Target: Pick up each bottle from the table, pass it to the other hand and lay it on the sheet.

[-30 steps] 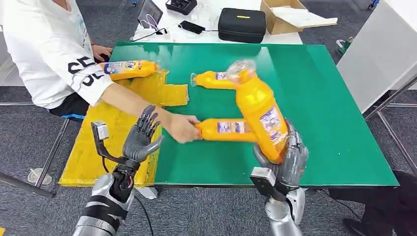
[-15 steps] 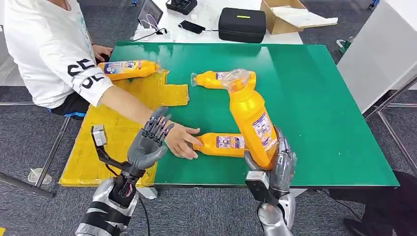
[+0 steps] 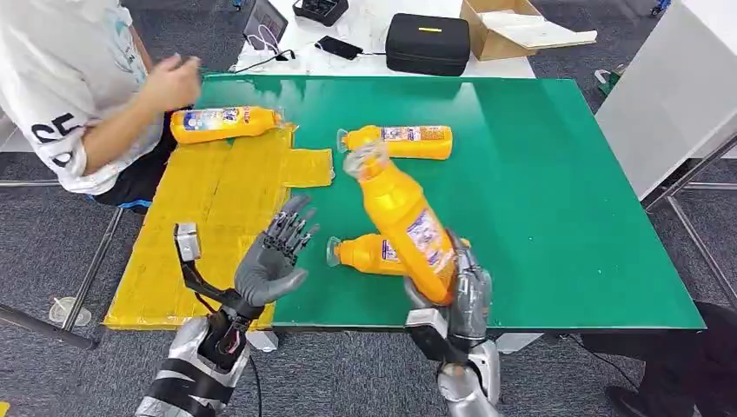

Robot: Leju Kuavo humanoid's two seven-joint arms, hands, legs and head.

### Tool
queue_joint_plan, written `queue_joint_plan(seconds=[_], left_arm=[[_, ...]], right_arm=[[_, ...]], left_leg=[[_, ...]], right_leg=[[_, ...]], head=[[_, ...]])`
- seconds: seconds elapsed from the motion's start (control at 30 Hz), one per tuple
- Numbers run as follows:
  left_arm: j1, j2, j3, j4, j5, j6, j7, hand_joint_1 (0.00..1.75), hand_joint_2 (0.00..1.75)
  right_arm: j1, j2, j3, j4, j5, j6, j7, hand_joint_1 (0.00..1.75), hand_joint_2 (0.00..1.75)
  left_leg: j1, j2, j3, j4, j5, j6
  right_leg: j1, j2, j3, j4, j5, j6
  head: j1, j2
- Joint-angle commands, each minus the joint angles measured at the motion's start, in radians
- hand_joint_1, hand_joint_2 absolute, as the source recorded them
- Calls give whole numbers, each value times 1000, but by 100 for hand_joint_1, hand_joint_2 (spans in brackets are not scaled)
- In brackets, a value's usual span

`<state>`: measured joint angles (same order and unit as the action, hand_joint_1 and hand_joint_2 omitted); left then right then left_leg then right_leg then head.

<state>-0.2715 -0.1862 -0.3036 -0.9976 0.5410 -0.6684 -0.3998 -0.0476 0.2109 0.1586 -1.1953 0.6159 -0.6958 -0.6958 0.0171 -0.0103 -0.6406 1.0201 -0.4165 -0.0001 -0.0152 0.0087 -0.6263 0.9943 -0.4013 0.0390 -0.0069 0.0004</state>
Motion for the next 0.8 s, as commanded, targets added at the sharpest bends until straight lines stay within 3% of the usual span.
queue_joint_plan(seconds=[0.03,0.3,0.37,0.8], left_arm=[[-104,13,-104,172,12,0,9,0,175],[-113,11,-118,172,22,-7,20,0,175],[-115,10,-122,177,30,-9,26,0,175],[-115,1,-114,171,121,-49,50,0,175]], right_arm=[[-109,48,88,244,113,-2,-2,175,175],[-134,72,127,385,135,-2,-2,175,175],[-136,80,134,404,148,-2,-2,175,175],[-171,91,160,543,166,-2,-2,175,175]], left_leg=[[1,2,3,-1,0,0],[1,3,10,-2,-2,1],[1,1,3,-1,-1,0],[1,1,4,-1,-1,1]], right_leg=[[1,1,3,-1,0,-1],[2,0,10,-3,-2,-3],[1,0,3,-1,0,-1],[1,-1,4,-1,-1,-2]], head=[[0,0],[0,0],[0,0],[0,0]])
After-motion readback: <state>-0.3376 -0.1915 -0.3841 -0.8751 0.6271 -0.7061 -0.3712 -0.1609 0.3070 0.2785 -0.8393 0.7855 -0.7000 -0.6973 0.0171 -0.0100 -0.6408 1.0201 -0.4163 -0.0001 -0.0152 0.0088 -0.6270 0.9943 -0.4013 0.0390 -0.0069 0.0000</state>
